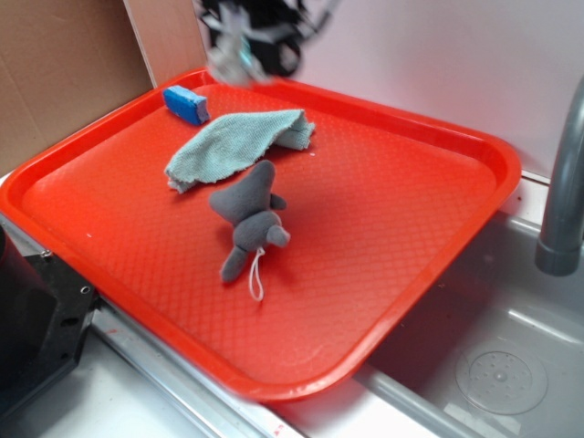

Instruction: Grab the white paper.

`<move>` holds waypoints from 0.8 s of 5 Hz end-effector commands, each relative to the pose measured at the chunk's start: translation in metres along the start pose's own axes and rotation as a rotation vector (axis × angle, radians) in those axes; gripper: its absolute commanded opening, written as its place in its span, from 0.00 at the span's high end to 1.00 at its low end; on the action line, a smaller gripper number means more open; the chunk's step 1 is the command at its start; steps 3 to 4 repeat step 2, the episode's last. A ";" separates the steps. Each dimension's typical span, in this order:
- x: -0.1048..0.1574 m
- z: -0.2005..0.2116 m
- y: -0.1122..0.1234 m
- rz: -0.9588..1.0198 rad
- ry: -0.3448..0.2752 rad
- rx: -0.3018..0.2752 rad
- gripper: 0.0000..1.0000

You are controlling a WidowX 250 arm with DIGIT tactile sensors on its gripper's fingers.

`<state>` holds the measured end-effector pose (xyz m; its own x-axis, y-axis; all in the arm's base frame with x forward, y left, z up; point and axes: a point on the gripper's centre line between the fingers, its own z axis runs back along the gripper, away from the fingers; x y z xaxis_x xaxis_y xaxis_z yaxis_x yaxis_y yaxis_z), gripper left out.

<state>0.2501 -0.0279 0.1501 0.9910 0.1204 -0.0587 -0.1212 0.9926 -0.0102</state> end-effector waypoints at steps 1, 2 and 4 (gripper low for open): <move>-0.016 0.042 0.038 -0.002 -0.082 -0.069 1.00; -0.017 0.038 0.042 -0.018 -0.040 -0.156 1.00; -0.017 0.038 0.042 -0.018 -0.040 -0.156 1.00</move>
